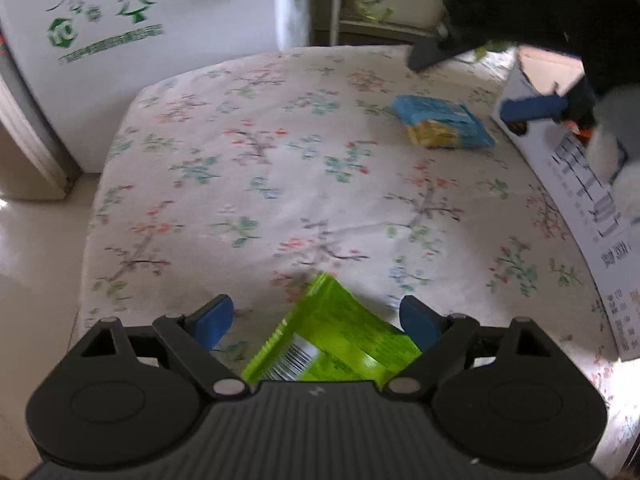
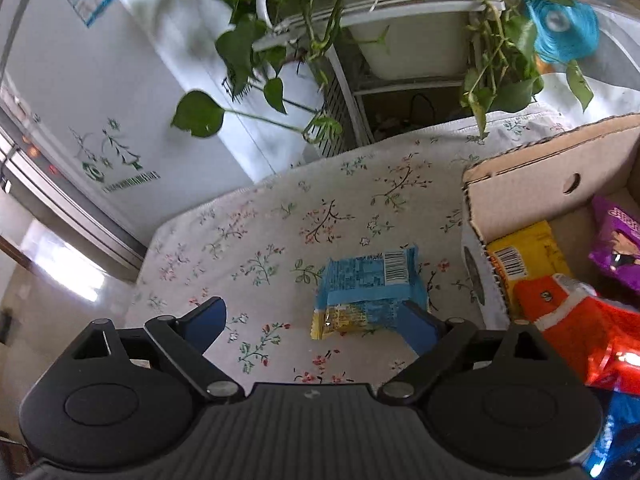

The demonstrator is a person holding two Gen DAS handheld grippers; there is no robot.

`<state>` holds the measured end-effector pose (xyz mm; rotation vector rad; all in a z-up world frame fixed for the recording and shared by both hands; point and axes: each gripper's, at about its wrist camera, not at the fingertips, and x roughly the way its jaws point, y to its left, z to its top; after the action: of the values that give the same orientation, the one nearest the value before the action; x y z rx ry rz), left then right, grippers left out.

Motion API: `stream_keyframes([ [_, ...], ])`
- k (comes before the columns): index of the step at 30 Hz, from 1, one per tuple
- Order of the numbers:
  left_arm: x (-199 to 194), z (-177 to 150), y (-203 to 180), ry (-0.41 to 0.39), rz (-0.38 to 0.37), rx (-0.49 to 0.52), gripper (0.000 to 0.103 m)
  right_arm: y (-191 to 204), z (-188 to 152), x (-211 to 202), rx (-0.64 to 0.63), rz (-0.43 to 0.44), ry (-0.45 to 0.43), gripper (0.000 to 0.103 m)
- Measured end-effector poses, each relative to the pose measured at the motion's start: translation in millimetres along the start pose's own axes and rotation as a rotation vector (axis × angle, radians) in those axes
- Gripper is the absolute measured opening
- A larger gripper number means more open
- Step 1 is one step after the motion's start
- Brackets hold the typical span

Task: Organize snacks
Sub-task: 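Withdraw both tools from the box toward the green and blue packets, then grasp the green packet with the left tool while the right tool grasps the blue-and-yellow packet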

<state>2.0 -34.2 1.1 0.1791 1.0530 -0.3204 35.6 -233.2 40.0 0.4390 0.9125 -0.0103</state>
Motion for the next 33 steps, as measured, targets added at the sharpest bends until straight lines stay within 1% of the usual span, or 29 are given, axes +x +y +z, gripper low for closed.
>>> stream_keyframes([
  [4,-6,4,19,-0.021,0.050,-0.049,0.090,2,0,12,-0.022,-0.041,0.006,0.097],
  [6,-9,5,27,-0.027,0.063,-0.075,0.090,2,0,18,-0.023,-0.052,0.010,0.097],
  [10,-11,5,36,-0.025,0.053,-0.092,0.090,2,-1,29,-0.037,-0.074,0.009,0.097],
  [13,-15,2,36,-0.023,0.029,-0.083,0.090,2,-2,36,-0.046,-0.052,0.018,0.097],
  [16,-19,0,34,-0.019,0.006,-0.068,0.090,4,-4,40,-0.044,-0.005,0.032,0.100],
  [17,-20,-1,34,-0.019,0.001,-0.067,0.090,5,-5,40,-0.044,0.030,0.045,0.100],
  [20,-23,-5,35,-0.012,-0.013,-0.069,0.090,13,-8,42,-0.045,0.155,0.123,0.100],
  [22,-24,-7,35,-0.001,-0.019,-0.075,0.090,24,-8,39,-0.117,0.190,0.145,0.100],
  [24,-25,-8,36,0.008,-0.027,-0.085,0.090,31,-4,30,-0.202,0.177,0.118,0.100],
  [27,-27,-10,35,0.021,-0.045,-0.099,0.090,29,6,22,-0.263,0.131,0.057,0.100],
  [29,-27,-12,30,0.032,-0.067,-0.093,0.090,20,13,24,-0.263,0.092,0.030,0.100],
  [31,-26,-13,24,0.041,-0.088,-0.082,0.090,9,18,34,-0.250,0.022,0.009,0.100],
  [33,-24,-15,18,0.048,-0.102,-0.072,0.090,5,20,42,-0.261,-0.008,0.006,0.100],
])
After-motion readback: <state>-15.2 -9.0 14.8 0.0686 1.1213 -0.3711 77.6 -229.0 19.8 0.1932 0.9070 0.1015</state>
